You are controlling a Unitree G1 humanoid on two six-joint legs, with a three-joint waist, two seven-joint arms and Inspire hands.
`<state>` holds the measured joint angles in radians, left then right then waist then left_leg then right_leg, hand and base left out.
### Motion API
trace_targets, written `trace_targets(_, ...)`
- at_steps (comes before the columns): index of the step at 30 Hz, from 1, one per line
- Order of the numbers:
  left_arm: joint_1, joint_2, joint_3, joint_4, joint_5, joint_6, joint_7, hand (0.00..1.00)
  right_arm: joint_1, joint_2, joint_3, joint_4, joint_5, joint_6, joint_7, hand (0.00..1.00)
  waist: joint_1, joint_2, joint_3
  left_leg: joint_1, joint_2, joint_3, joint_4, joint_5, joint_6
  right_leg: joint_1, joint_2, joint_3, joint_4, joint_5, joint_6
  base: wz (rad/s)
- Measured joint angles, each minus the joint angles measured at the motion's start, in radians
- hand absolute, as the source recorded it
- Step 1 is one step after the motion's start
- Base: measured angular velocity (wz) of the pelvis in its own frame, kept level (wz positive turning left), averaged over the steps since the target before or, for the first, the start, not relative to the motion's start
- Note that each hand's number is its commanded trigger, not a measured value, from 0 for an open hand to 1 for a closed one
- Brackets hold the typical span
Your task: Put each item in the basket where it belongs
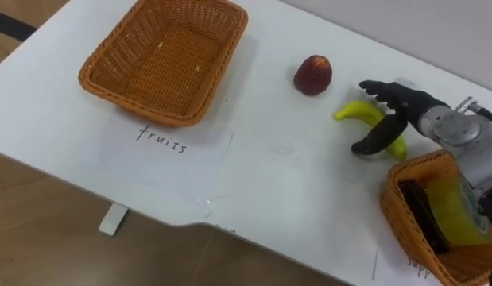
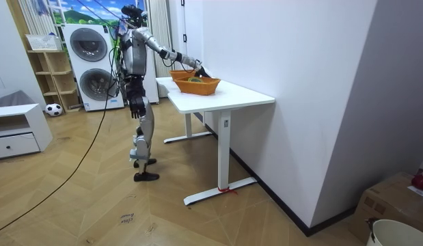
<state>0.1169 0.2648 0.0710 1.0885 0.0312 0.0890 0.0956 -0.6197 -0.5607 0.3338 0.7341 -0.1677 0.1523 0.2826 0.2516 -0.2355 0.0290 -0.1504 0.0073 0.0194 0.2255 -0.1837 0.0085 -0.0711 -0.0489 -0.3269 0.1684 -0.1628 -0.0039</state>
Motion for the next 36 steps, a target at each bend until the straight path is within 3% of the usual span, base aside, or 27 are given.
trace_targets(11,-0.011,0.0,-0.017,-0.001,-0.001,0.0,-0.003,0.0,-0.069,0.0,0.012,0.093,0.006,-0.001,0.028,0.0,0.002,-0.004,0.0013,-0.02,0.002,-0.004,0.01,0.0,0.0,-0.016,0.001,-0.008,0.001,0.002,-0.004,0.0)
trace_targets(22,-0.055,0.006,-0.016,0.031,-0.002,-0.001,-0.022,0.0,-0.071,0.0,0.033,0.115,0.0,0.001,0.092,0.0,0.004,-0.011,0.001,-0.013,0.002,-0.004,0.013,0.001,-0.001,-0.007,0.0,-0.008,0.002,0.003,-0.004,0.0)
trace_targets(32,-0.061,0.023,-0.015,0.041,-0.02,-0.001,-0.06,0.0,-0.071,-0.002,0.037,0.127,0.001,0.003,0.115,0.01,0.024,-0.024,0.0074,-0.002,0.003,-0.006,0.011,0.001,-0.001,0.001,0.002,-0.005,0.0,0.004,-0.005,-0.01)
trace_targets(33,-0.062,0.023,-0.015,0.041,-0.02,-0.001,-0.063,0.0,-0.071,-0.002,0.037,0.127,0.001,0.003,0.115,0.82,0.026,-0.024,0.0075,-0.001,0.003,-0.006,0.011,0.001,-0.001,0.001,0.003,-0.005,0.0,0.004,-0.005,0.0)
trace_targets(34,-0.063,0.023,-0.015,0.041,-0.02,-0.001,-0.067,0.0,-0.071,-0.003,0.037,0.127,0.001,0.003,0.116,1.0,0.028,-0.024,0.0076,-0.001,0.004,-0.006,0.01,0.001,-0.001,0.002,0.004,-0.004,0.0,0.004,-0.006,0.0)
trace_targets(36,-0.064,0.023,-0.015,0.041,-0.02,-0.001,-0.068,0.0,-0.071,-0.003,0.037,0.127,0.001,0.003,0.115,1.0,0.029,-0.023,0.0079,-0.002,0.005,-0.006,0.01,0.001,-0.001,0.001,0.005,-0.004,0.0,0.005,-0.006,0.0)
